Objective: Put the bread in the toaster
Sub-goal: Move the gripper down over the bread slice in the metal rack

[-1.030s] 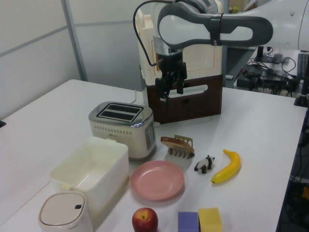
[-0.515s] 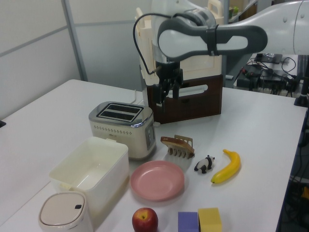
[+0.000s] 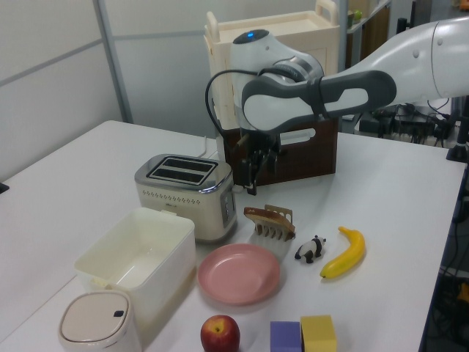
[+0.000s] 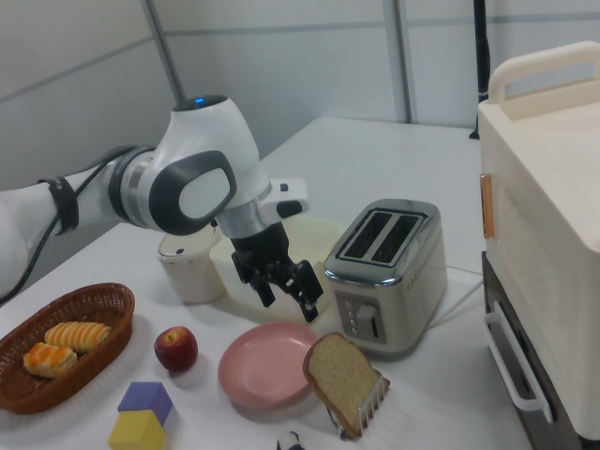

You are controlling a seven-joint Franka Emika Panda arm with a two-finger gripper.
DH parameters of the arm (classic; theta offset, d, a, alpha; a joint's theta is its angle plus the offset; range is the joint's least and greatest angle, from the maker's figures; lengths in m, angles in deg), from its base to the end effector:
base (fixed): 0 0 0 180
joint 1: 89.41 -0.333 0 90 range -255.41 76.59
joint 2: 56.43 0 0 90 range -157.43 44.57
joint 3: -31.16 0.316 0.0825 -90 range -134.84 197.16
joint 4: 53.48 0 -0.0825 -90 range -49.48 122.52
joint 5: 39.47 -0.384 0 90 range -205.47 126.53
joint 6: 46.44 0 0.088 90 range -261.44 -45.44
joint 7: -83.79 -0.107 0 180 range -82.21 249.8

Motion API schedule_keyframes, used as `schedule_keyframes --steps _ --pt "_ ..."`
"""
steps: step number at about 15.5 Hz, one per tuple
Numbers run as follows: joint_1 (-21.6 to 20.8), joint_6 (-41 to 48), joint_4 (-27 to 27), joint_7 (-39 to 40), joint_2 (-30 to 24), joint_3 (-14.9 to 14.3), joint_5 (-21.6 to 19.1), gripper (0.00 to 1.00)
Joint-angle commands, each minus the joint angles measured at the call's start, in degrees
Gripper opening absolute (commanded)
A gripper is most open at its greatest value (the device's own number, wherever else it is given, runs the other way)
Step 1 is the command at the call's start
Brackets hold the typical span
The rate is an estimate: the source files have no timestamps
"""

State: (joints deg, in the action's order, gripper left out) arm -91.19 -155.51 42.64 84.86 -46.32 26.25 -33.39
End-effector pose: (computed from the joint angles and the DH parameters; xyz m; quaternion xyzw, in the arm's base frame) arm 0.6205 -0.0383 0.4999 0.9980 -0.0010 0.0228 0.0589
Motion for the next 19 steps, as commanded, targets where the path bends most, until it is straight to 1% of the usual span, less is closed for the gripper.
schedule_keyframes --steps 1,3,8,10,17,19 --pt "-0.2 -2.6 4.4 0.7 -1.5 -0.3 1.4 1.00" --pt "-0.2 -3.3 5.1 0.7 -1.3 -0.3 2.2 1.00" --pt "0.3 -6.0 6.4 0.7 -1.1 -0.3 2.5 1.00" --pt "0.3 -8.3 7.6 0.6 -0.4 -0.3 3.8 1.00" --pt "0.8 -9.3 7.5 0.4 2.5 -0.4 6.3 1.00" --pt "0.9 -11.3 7.7 0.3 2.9 -0.4 6.6 1.00"
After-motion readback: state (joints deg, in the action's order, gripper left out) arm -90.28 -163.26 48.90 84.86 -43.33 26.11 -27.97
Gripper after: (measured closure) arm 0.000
